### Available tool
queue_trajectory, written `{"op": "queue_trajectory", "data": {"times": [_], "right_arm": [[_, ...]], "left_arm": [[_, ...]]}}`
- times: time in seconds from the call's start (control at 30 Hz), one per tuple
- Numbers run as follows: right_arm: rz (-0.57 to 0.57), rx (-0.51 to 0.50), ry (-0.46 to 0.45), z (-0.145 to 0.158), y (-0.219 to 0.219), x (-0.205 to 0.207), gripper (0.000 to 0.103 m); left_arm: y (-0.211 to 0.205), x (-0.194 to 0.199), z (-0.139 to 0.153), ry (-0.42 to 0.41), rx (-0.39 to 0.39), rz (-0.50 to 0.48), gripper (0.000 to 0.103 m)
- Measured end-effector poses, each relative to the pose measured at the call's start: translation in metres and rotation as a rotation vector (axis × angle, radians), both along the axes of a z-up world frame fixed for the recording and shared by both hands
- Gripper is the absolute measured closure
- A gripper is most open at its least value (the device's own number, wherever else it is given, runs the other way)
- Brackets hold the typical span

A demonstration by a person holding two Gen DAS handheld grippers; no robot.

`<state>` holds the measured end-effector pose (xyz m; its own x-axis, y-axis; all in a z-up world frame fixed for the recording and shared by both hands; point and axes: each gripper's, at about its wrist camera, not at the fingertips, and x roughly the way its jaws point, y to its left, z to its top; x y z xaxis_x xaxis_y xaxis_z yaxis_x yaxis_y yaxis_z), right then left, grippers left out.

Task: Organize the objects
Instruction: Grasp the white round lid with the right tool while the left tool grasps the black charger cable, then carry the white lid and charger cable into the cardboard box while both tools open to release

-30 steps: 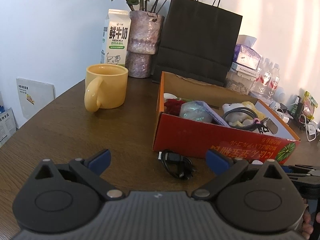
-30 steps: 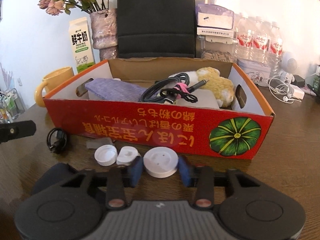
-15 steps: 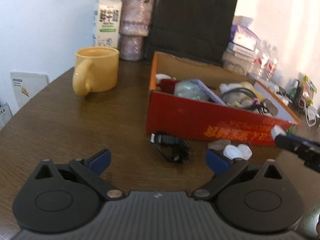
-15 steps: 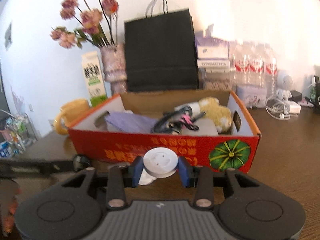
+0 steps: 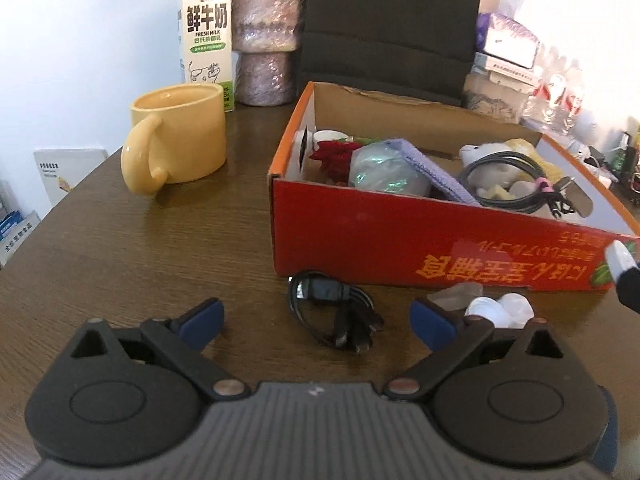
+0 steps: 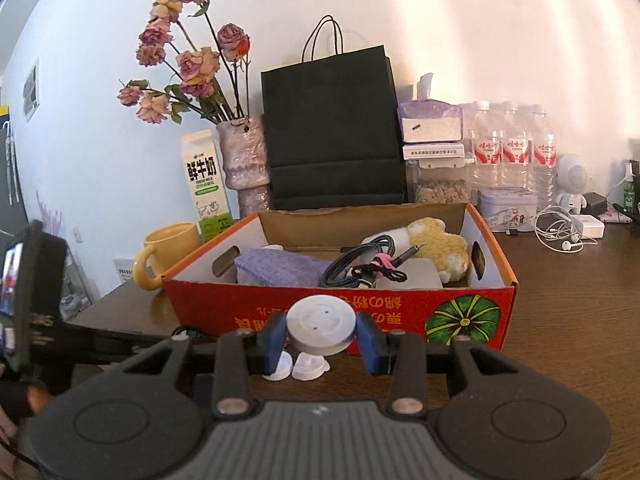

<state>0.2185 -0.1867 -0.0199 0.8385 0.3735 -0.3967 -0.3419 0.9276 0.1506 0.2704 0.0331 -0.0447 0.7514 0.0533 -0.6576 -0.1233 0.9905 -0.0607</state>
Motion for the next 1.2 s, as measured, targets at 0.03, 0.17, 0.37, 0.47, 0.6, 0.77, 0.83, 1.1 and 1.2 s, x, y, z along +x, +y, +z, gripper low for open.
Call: {"op": "queue_trajectory", "data": {"times": [0.03,0.17,0.37,0.47,0.6,0.77,0.83,1.1,1.2], "right_arm": [[-0.002,-0.002,0.001,0.000,0.000,0.000,0.066],[-0.003,-0.006,0.002,-0.001,0.001,0.000,0.066],[-0.015,-0.019,0.010,-0.003,0.003,0.001,0.066],[-0.025,-0.024,0.016,-0.005,0.003,0.003,0.066],[-0.029,-0.031,0.018,-0.006,0.003,0.004,0.066],[-0.036,-0.039,0.025,-0.008,0.004,0.006,0.066],[-0.038,-0.040,0.026,-0.009,0.003,0.006,0.066],[-0.032,-0.023,0.004,-0.004,0.000,0.003,0.066],[-0.036,-0.024,-0.012,0.001,0.000,0.002,0.066]], "left_arm": [[-0.001,0.002,-0.001,0.001,0.001,0.006,0.005],[-0.001,0.008,-0.002,-0.004,0.007,0.037,0.012],[-0.005,0.004,-0.001,-0.022,0.031,0.025,0.044],[-0.009,0.000,0.000,-0.029,0.038,-0.005,0.055],[-0.010,-0.003,0.001,-0.039,0.022,-0.030,0.056],[-0.008,-0.007,0.004,-0.051,0.004,-0.041,0.057],[-0.008,-0.008,0.006,-0.064,-0.001,-0.046,0.057],[-0.002,-0.033,0.031,-0.165,-0.040,-0.040,0.057],[-0.006,-0.045,0.046,-0.219,-0.045,-0.053,0.057]]}}
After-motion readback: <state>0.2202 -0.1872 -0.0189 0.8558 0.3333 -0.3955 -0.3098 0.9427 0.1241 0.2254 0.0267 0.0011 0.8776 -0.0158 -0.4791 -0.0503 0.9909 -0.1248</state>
